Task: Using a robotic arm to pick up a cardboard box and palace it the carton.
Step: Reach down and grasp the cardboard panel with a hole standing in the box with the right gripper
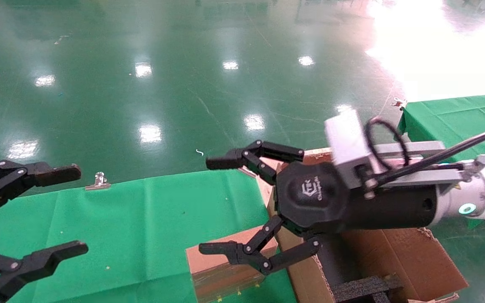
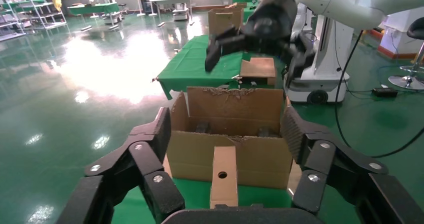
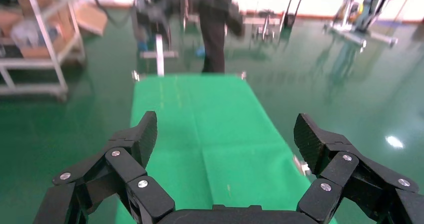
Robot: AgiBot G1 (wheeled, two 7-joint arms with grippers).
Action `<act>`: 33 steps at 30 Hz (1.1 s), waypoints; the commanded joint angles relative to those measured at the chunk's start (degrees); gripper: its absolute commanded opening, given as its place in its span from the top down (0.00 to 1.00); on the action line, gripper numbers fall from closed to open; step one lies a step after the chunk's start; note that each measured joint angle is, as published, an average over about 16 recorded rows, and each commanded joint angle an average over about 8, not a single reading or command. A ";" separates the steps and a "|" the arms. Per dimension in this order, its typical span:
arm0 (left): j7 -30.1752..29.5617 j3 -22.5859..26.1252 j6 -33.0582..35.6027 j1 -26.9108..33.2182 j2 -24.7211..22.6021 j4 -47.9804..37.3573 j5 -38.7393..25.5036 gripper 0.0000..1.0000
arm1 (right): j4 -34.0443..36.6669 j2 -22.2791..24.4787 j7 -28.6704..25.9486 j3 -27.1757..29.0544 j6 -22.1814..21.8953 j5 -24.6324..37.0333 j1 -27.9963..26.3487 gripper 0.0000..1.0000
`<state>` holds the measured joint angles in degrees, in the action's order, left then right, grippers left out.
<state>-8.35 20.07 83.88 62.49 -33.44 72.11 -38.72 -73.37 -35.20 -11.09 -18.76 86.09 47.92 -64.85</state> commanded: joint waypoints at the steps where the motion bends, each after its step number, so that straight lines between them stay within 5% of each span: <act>1: 0.00 0.00 0.00 0.00 0.00 0.00 0.00 1.00 | -0.13 0.11 -0.02 -0.58 -0.02 1.63 -0.72 0.00; 15: 0.00 0.01 0.00 0.00 0.00 0.00 0.01 1.00 | 3.60 -6.63 0.54 -14.17 4.36 23.56 -15.27 0.00; 33: 0.01 0.02 0.00 0.01 0.01 0.00 0.01 1.00 | 8.62 -15.86 2.59 -32.17 4.17 36.22 -26.48 0.00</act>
<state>-8.34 20.09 83.87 62.50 -33.43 72.10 -38.71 -65.10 -50.91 -8.36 -50.83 90.27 84.11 -91.24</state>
